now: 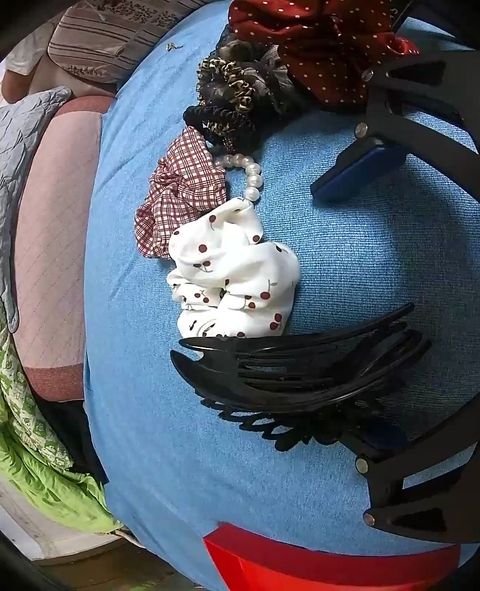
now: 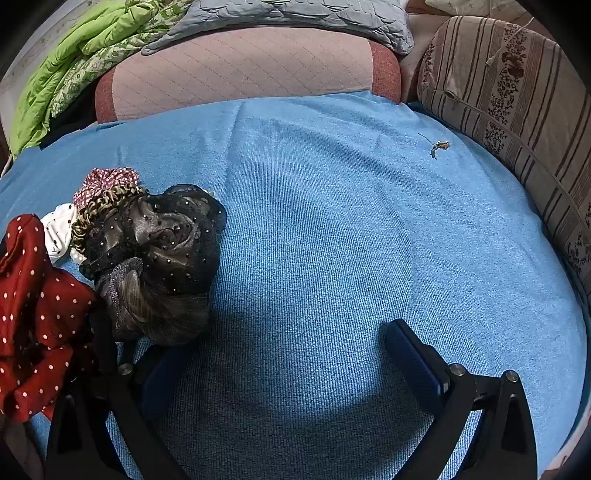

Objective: Organize jewelry

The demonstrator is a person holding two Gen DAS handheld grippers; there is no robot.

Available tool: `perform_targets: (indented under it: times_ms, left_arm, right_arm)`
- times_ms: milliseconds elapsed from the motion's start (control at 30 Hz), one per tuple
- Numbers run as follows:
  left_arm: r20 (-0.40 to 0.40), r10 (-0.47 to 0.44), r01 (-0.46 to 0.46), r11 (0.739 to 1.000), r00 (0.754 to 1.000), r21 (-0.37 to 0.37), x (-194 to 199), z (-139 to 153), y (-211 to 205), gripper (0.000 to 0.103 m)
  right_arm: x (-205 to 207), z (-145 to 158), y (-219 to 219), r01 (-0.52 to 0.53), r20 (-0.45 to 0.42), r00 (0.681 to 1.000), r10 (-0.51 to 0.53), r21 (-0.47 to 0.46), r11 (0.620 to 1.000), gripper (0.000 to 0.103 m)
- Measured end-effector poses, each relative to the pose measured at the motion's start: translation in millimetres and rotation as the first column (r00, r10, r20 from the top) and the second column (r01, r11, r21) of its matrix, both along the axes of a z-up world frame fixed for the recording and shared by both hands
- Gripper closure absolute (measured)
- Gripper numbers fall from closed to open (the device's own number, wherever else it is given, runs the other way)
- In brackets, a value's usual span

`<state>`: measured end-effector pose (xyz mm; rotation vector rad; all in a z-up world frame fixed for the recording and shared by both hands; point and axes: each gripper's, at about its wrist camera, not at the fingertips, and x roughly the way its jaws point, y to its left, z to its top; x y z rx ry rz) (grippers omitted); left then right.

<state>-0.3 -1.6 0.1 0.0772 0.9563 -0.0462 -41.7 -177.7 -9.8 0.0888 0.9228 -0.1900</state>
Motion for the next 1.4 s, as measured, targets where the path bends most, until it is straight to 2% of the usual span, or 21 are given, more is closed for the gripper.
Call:
perform_targets:
  times_ms: [33,167,767,900,1067,1133,1267,1400]
  left_arm:
    - [-0.004,0.000,0.000,1.000,1.000,-0.022,0,0,2,0.000]
    - [-0.004,0.000,0.000,1.000,1.000,-0.027,-1,0,2,0.000]
    - [-0.005,0.000,0.000,1.000,1.000,-0.022,-1,-3,5,0.000]
    - [-0.021,-0.018,0.018,1.000,1.000,-0.015,0,-1,5,0.000]
    - [-0.077,-0.068,0.065,0.997,0.995,-0.031,2,4,8,0.000]
    - [-0.087,-0.072,0.067,0.996,0.994,-0.058,-5,9,13,0.000]
    - [-0.046,-0.025,0.020,0.995,0.999,-0.100,-31,26,26,0.000]
    - [0.049,0.039,-0.033,0.994,0.998,-0.100,-62,54,41,0.000]
  right_arm:
    - [0,0,0,0.000,0.000,1.000,0.000,0.000,1.000,0.000]
    - [1,0,-1,0.000,0.000,1.000,0.000,0.001,1.000,0.000]
    - [2,-1,1,0.000,0.000,1.000,0.000,-0.015,1.000,0.000]
    - [0,1,-2,-0.003,0.002,1.000,0.003,0.017,1.000,0.000]
    - [-3,4,-6,0.004,-0.068,0.998,0.000,0.067,0.998,0.000]
    - [-8,4,-1,0.008,-0.081,0.997,-0.005,0.040,0.999,0.000]
    - [-11,8,-2,-0.008,-0.107,0.994,0.014,0.049,0.999,0.000]
    - [-26,18,-5,0.017,-0.099,0.995,-0.012,0.042,0.999,0.000]
